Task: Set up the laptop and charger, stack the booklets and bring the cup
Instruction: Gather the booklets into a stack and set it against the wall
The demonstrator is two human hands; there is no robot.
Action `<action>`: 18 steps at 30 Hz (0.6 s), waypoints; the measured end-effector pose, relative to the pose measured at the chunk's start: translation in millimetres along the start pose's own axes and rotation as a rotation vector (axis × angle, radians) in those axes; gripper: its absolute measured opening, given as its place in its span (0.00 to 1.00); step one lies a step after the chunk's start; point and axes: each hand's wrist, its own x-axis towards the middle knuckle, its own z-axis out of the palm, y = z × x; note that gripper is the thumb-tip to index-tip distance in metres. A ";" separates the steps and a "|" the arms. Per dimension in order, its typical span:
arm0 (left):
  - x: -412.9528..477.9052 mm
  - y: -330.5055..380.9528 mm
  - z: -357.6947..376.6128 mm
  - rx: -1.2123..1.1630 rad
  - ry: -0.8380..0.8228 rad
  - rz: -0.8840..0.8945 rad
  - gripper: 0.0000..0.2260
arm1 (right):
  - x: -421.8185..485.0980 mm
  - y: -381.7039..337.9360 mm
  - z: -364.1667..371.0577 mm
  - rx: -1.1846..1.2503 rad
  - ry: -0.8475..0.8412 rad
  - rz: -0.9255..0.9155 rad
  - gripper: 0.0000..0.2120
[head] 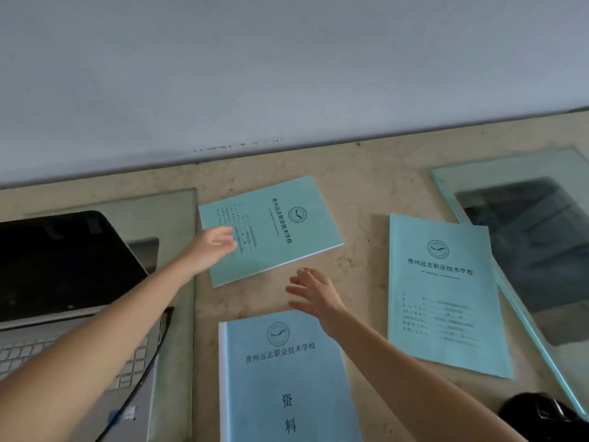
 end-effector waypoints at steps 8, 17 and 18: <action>135.2 17.3 -5.8 0.202 0.078 0.077 0.22 | 36.0 1.4 12.7 0.162 0.036 0.078 0.21; 174.8 7.0 5.5 0.501 0.140 0.100 0.24 | 45.0 5.9 16.3 0.254 0.052 0.088 0.17; 174.9 8.4 6.0 0.566 0.136 0.071 0.25 | 45.0 5.5 15.7 0.281 0.053 0.099 0.17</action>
